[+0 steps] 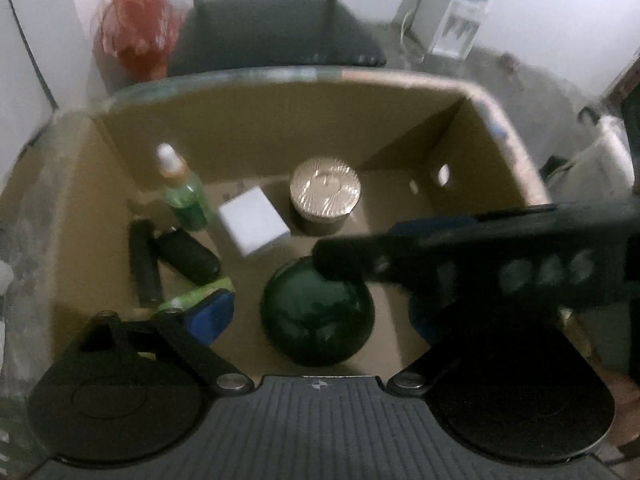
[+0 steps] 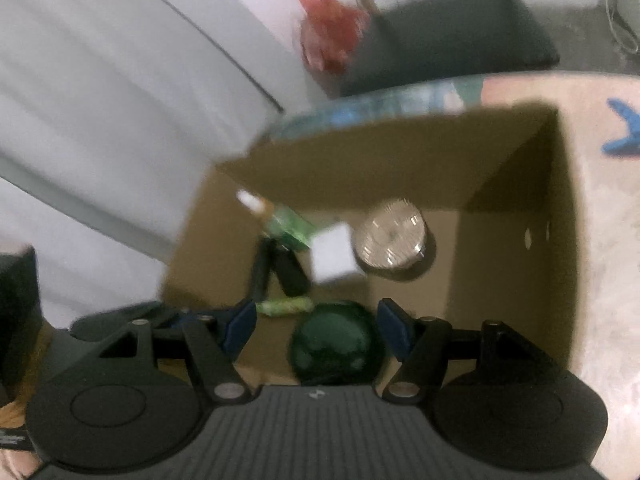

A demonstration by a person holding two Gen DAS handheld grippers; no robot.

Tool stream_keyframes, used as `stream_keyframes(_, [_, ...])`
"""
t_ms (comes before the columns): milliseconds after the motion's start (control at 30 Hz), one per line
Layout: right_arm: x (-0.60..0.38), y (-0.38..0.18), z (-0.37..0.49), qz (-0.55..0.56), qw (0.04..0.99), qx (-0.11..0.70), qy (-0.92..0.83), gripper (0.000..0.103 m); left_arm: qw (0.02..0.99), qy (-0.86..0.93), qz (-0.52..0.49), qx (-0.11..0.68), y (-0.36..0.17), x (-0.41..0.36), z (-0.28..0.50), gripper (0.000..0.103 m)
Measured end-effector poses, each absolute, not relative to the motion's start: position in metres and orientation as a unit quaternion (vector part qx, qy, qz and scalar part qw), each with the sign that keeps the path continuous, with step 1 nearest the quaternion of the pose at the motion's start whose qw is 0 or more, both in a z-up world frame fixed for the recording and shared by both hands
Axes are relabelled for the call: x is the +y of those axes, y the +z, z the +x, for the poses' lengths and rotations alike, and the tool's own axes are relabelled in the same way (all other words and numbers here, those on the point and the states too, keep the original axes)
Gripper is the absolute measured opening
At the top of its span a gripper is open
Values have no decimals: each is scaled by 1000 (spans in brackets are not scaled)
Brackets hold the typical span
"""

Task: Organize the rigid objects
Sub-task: 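Move the right gripper to the white pill bottle and close on it, then lift the white pill bottle into the box and open the right gripper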

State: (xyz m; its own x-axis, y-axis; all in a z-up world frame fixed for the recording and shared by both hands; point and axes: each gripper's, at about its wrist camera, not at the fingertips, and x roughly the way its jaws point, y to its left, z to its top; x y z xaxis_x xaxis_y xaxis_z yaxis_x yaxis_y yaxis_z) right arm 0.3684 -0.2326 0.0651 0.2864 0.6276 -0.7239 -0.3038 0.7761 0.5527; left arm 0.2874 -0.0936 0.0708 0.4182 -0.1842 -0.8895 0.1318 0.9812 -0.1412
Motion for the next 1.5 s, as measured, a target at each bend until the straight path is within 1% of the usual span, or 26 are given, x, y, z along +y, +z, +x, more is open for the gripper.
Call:
stream_keyframes(133, [-256,107,319,171,822,433,328,70,869,-128,-36,477,103,-80,245,95])
stream_keyframes(233, [-277,132,268,190,839,369,353,70,891,-144,-41,428,124,-61,201,98])
stream_keyframes(333, [-290,141,223,216,839,326,378,71,914,-143,-40,377,136,-38,157,100])
stream_keyframes(433, [-285,129,185,235,834,302,399,72,932,-124,-48,336,125,-17,123,101])
stream_keyframes(533, [-268,107,166,238,833,299,399,72,940,-105,-58,320,94,-4,101,101])
stream_keyframes(633, [-243,85,166,226,837,316,385,72,945,-83,-55,312,63,-2,93,101])
stream_keyframes(733, [-219,67,179,218,832,345,376,71,956,-55,-18,287,45,-14,89,100])
stream_keyframes(867, [-192,55,194,194,836,359,366,70,963,-51,41,260,36,-34,97,99])
stream_keyframes(1000, [-176,45,198,185,838,369,358,64,958,-52,73,271,28,-43,117,91])
stream_keyframes(1067, [-173,43,201,184,837,374,355,60,957,-52,76,275,27,-44,123,82])
stream_keyframes(1133, [-166,40,206,181,836,379,354,59,954,-51,75,284,25,-43,130,79])
stream_keyframes(1167, [-164,40,208,178,835,381,354,55,953,-50,75,290,23,-44,134,75])
stream_keyframes(1200, [-163,39,209,176,834,385,355,50,951,-48,73,296,22,-43,138,73])
stream_keyframes(1233, [-161,38,211,175,832,389,355,48,950,-49,70,301,22,-41,138,71])
stream_keyframes(1267, [-160,37,212,175,831,391,355,43,948,-53,64,306,20,-41,139,67])
stream_keyframes(1300, [-160,37,212,176,829,394,355,37,947,-57,55,312,19,-40,141,65])
stream_keyframes(1500, [-165,40,211,179,831,395,349,37,948,-56,44,311,17,-45,138,65])
